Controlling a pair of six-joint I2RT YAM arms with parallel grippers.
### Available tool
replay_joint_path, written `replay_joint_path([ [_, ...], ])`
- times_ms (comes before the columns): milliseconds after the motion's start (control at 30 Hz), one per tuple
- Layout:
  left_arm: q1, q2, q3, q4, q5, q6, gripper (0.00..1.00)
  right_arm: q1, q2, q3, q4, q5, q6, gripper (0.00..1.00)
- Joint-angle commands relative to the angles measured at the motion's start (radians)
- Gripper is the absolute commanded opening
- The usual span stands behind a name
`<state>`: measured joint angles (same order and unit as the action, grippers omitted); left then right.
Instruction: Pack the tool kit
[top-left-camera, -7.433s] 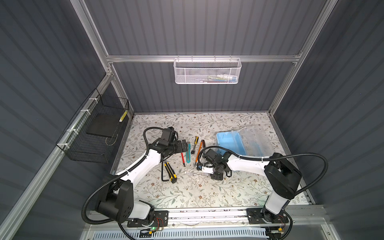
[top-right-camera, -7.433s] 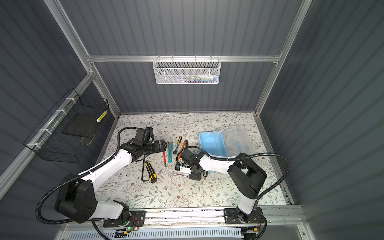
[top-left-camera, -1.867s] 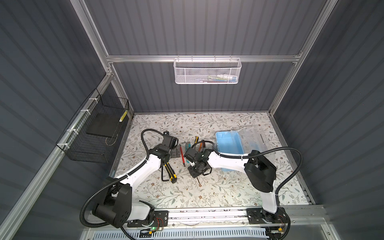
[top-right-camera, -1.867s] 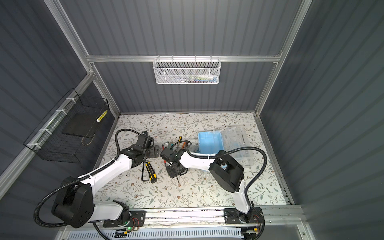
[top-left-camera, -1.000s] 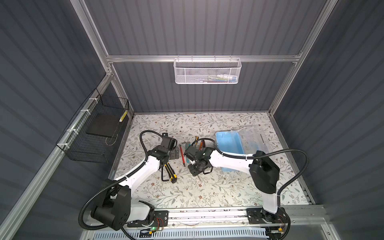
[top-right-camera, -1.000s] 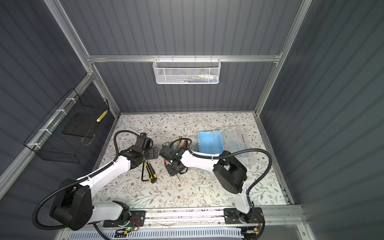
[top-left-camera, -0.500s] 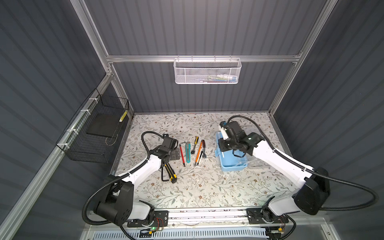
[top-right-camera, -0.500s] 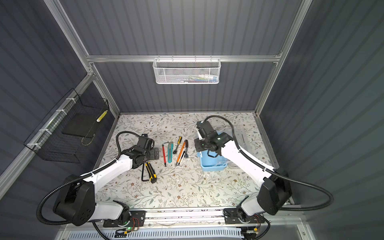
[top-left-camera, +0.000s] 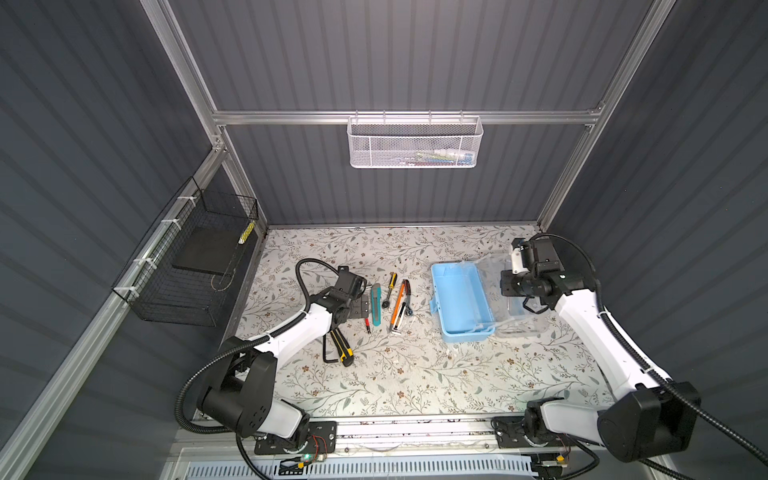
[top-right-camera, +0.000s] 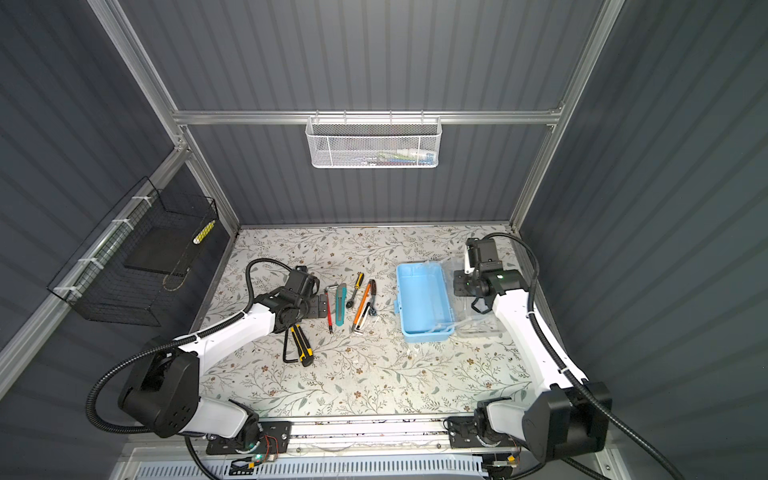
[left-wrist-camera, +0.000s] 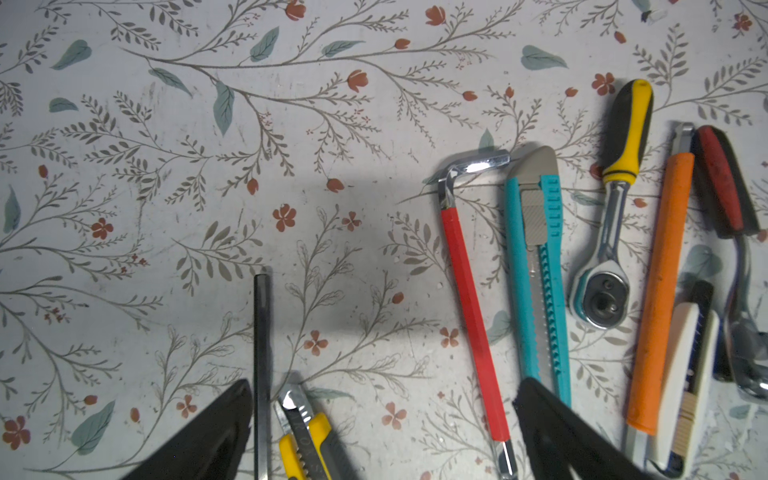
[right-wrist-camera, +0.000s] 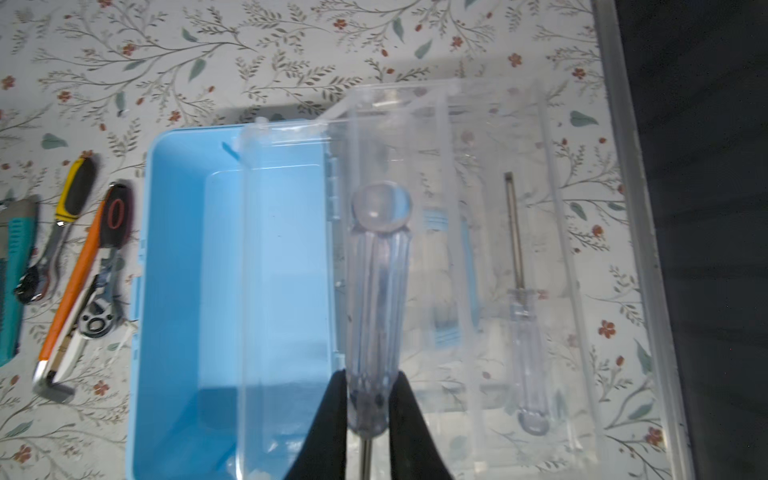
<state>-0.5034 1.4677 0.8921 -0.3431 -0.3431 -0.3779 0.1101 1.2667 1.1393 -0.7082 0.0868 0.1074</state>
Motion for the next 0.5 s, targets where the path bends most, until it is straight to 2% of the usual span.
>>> replay_joint_path([
  [0,-0.007,0.019,0.025,0.0,0.003,0.007,1.0,-0.042,-0.001,0.004,-0.004,-0.008,-0.051,0.12],
  [233,-0.012,0.034,0.028,0.003,0.011,0.007,1.0,-0.127,0.044,0.029,-0.017,-0.033,-0.108,0.13],
  [467,-0.013,0.041,0.036,0.003,0.014,0.013,1.0,-0.152,0.119,0.046,-0.018,0.016,-0.166,0.13],
])
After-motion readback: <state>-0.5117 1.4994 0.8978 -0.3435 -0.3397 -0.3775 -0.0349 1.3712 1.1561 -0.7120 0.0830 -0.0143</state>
